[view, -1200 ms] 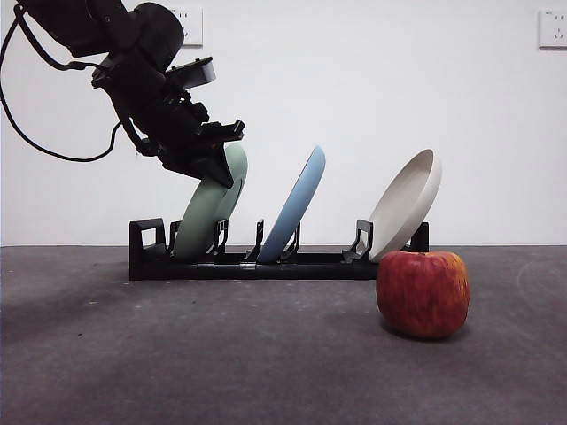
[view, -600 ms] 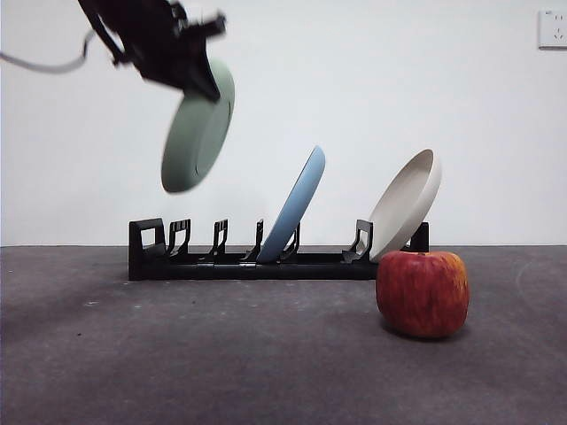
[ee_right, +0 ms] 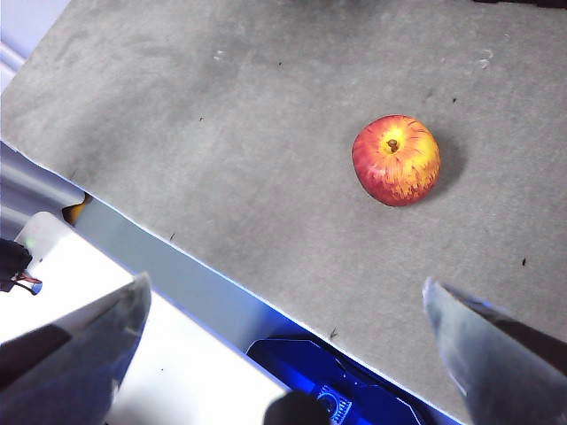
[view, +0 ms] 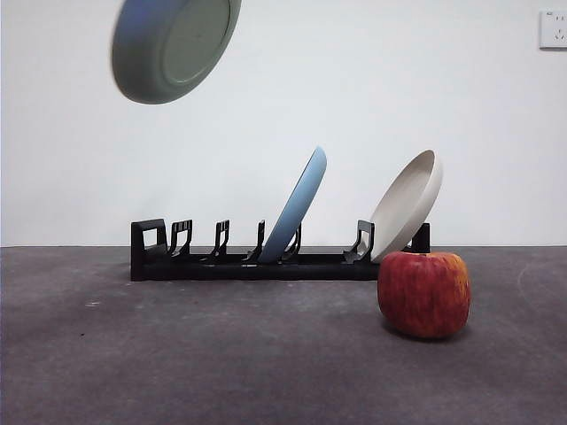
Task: Take the green plate from the plate rack,put the plate on the table,take the apple from the table,put the apple in the plate
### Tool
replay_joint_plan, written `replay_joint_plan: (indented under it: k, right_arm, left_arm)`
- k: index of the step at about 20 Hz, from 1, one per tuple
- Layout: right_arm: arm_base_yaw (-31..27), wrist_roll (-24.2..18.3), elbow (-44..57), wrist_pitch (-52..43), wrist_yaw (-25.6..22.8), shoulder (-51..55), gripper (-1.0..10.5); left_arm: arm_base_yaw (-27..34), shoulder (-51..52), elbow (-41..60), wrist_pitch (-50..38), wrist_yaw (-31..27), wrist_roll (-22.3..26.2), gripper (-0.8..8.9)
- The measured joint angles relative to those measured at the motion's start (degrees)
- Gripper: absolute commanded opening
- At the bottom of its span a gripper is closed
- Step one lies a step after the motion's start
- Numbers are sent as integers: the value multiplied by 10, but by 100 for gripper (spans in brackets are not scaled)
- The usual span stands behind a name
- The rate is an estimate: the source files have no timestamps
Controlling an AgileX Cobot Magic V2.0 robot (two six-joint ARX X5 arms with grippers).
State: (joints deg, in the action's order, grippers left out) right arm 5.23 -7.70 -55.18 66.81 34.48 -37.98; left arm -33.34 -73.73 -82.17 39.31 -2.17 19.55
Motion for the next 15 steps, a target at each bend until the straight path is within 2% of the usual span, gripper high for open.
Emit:
replay_joint_plan:
  k: [5, 7, 10, 15]
  right_arm:
    - [0, 0, 0, 0, 0, 0, 716]
    - [0, 0, 0, 0, 0, 0, 716]
    - [0, 0, 0, 0, 0, 0, 716]
    - [0, 0, 0, 0, 0, 0, 716]
  left_arm:
    - [-55, -8, 11, 95, -34, 19, -6]
    - [-75, -12, 28, 94, -40, 20, -6]
    - [-115, -12, 64, 88, -86, 21, -6]
    - [-169, -13, 175, 21, -147, 24, -6]
